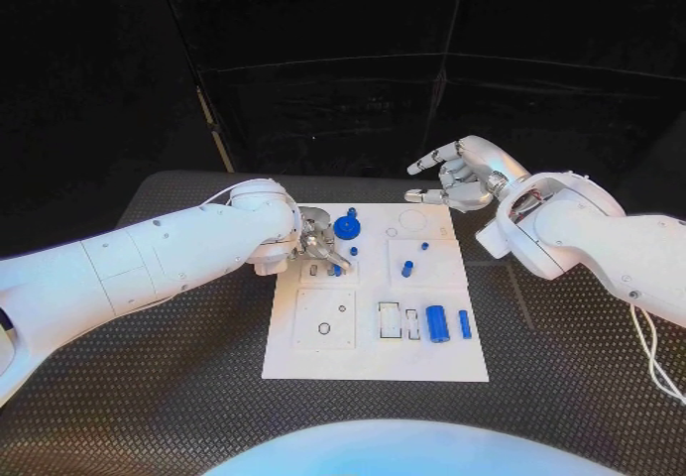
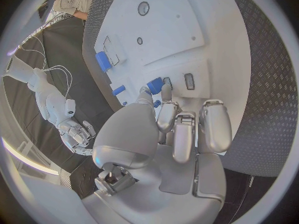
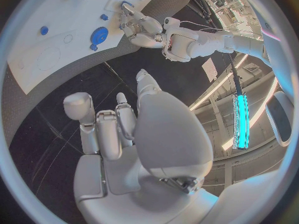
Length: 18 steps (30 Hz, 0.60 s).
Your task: Assemble the parts on the task board
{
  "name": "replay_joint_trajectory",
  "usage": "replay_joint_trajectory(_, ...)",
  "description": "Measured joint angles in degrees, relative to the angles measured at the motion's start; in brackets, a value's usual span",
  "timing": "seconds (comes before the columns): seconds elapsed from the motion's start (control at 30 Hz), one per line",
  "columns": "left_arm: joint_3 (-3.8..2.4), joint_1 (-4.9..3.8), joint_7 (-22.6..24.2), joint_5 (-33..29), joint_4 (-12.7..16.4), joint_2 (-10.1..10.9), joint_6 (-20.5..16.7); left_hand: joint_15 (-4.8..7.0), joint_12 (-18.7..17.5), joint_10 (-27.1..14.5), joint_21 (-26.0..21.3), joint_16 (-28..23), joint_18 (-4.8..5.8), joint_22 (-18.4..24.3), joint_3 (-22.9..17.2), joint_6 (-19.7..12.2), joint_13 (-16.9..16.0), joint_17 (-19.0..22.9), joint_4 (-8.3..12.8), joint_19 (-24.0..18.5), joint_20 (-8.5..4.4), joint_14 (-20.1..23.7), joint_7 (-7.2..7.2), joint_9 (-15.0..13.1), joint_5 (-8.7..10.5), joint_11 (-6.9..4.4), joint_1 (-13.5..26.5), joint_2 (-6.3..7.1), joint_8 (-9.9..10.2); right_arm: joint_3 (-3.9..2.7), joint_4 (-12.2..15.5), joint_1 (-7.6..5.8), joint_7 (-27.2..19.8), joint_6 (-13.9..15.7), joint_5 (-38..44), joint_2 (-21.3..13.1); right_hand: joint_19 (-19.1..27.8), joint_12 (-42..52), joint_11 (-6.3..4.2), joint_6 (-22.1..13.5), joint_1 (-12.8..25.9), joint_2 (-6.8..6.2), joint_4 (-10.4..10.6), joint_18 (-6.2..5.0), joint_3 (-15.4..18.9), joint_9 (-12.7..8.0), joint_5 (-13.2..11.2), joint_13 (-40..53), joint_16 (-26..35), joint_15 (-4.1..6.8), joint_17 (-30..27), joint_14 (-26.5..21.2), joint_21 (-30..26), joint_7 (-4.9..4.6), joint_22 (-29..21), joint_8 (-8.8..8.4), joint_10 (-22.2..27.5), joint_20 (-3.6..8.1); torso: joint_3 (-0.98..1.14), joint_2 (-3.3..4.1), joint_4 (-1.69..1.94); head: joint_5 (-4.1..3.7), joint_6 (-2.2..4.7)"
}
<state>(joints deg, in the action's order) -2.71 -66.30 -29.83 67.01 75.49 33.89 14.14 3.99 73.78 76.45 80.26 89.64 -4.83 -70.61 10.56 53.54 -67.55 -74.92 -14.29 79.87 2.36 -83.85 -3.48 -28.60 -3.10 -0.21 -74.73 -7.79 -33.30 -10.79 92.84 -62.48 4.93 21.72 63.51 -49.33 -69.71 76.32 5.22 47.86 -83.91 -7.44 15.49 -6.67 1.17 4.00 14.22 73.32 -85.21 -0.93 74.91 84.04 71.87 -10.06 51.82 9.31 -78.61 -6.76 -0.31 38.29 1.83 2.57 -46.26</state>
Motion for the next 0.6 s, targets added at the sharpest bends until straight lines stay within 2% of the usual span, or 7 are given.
replay_joint_trajectory(0.17,0.0,-0.06,0.0,-0.4,0.0,0.0,0.0,-0.01,-0.3,-0.3,0.0,0.0,0.0,0.0,-2.9,-0.5,0.3,0.0,1.6,0.0,0.0,0.0,0.1,-0.3,0.0,-0.09,-2.8,-1.15,0.0,0.0,-0.2,0.0,0.0,-0.1,0.0,0.2,0.0,0.0,0.0,0.0,0.0,0.0,0.0,0.0,0.0,0.0,0.3,0.0,0.0,0.0,0.0,0.0,0.0,0.0,0.0,0.23,0.0,0.0,0.0,0.01,0.01,-0.02,-0.09)
replay_joint_trajectory(0.3,-0.05,-0.1,0.0,-0.8,0.0,-0.1,0.0,-0.08,-0.4,-0.3,0.0,0.0,0.0,0.0,-4.7,-0.9,0.4,0.0,2.3,0.0,0.0,0.1,0.31,-0.4,0.01,-0.09,-4.1,-1.37,0.0,0.0,-0.3,0.0,0.1,-0.2,0.0,0.3,0.0,0.0,0.0,0.0,0.0,0.0,0.0,0.0,0.0,0.0,0.3,0.0,0.0,0.0,0.0,0.0,0.0,0.0,-0.1,0.23,0.0,0.0,-0.01,0.01,0.01,-0.02,-0.14)
replay_joint_trajectory(0.47,-0.09,-0.18,0.0,-1.5,0.1,0.0,-0.1,-0.01,-0.7,-0.5,0.0,0.0,0.0,0.1,-7.2,-1.1,0.6,0.0,3.3,0.0,0.0,0.0,0.2,-0.5,0.06,-0.3,-5.9,-1.2,0.5,0.0,-0.5,0.0,0.2,-0.3,0.0,0.4,0.0,0.0,0.0,0.0,0.0,0.0,0.0,0.0,0.0,0.0,0.6,0.0,0.0,0.0,0.0,0.0,0.0,0.0,-0.1,0.23,0.0,0.0,-0.01,0.01,0.01,-0.01,-0.25)
replay_joint_trajectory(0.6,-0.11,-0.18,0.0,-2.0,0.2,0.2,-0.1,0.15,-1.7,-0.9,0.0,0.0,0.0,0.1,-11.3,-1.9,1.1,0.0,4.9,-0.2,-0.2,-0.2,0.37,-0.4,-0.1,-0.72,-7.8,-0.46,1.2,0.0,-0.6,0.01,0.3,-0.4,0.2,0.4,0.0,0.0,0.0,0.0,0.0,0.0,0.0,0.0,0.0,0.0,0.6,0.0,0.0,0.0,0.0,0.0,0.0,0.0,-0.1,0.23,0.0,0.0,-0.01,0.01,0.01,-0.05,-0.25)
